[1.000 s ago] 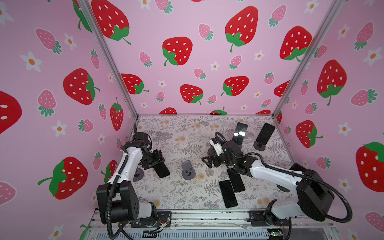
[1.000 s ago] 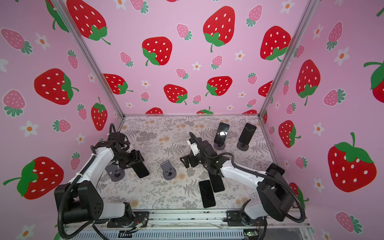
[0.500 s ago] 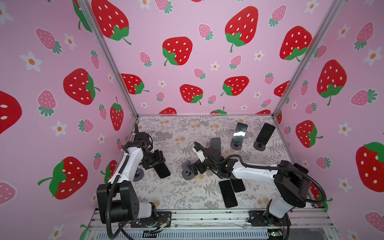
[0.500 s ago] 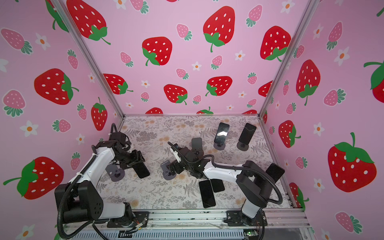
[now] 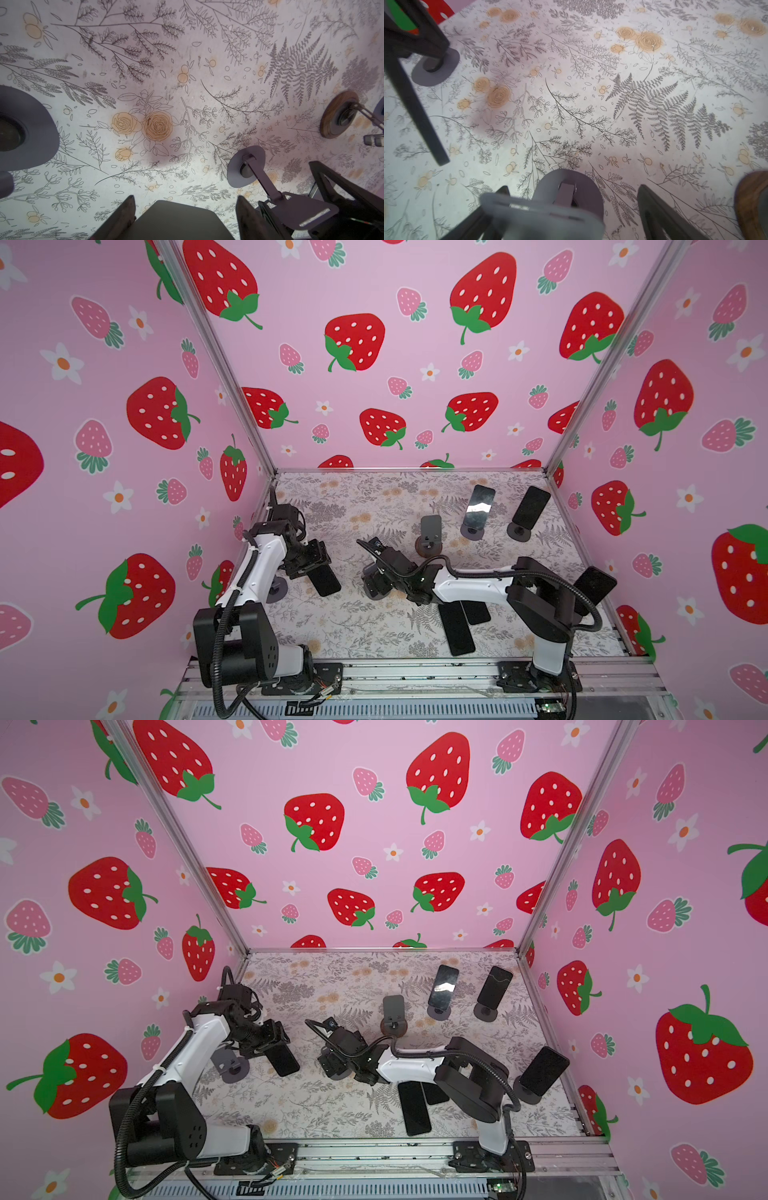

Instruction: Remove the phone from the phone stand

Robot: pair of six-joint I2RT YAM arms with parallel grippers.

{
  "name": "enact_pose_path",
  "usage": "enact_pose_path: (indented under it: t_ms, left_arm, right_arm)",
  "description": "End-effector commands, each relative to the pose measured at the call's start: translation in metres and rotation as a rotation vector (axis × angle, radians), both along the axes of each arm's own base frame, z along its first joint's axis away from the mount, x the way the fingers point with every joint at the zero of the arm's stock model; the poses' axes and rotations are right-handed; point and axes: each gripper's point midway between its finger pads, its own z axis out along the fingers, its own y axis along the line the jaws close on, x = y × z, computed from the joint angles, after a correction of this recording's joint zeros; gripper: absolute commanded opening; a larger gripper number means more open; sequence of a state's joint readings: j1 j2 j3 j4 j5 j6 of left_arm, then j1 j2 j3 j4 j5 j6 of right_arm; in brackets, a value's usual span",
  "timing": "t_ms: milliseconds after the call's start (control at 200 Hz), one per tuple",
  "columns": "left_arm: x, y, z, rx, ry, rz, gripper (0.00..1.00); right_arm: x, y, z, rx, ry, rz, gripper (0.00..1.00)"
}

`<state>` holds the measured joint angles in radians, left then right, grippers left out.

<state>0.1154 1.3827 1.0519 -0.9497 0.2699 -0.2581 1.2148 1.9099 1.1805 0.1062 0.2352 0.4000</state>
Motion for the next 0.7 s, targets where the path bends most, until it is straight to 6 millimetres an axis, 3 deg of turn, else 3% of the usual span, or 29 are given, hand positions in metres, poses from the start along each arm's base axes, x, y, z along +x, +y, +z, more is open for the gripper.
enact_pose_path:
  t_ms: [0,150,250,335,525,695]
  left_arm:
    - [0.005,-0.002,0.011,-0.007,-0.026,-0.015,0.62]
    - [0.006,-0.006,0.012,-0.029,-0.038,-0.01,0.62]
    - [0.008,-0.011,0.015,-0.039,-0.051,-0.022,0.62]
    - [0.009,-0.018,0.018,-0.069,-0.055,-0.038,0.62]
    - [0.012,-0.027,0.019,-0.086,-0.073,-0.063,0.62]
    - [0.014,-0.031,0.022,-0.089,-0.073,-0.082,0.62]
  right_arm:
    - [0.002,0.002,-0.001,-0.028,-0.001,-0.032,0.91]
    - [0.01,-0.008,-0.004,-0.059,0.002,-0.105,0.83]
    - [0.017,-0.019,-0.003,-0.041,0.019,-0.141,0.69]
    - [0.024,-0.025,0.001,-0.015,0.038,-0.164,0.65]
    - [0.051,-0.036,0.013,0.032,0.042,-0.227,0.62]
    - [0.093,-0.033,0.033,0.068,0.004,-0.296,0.62]
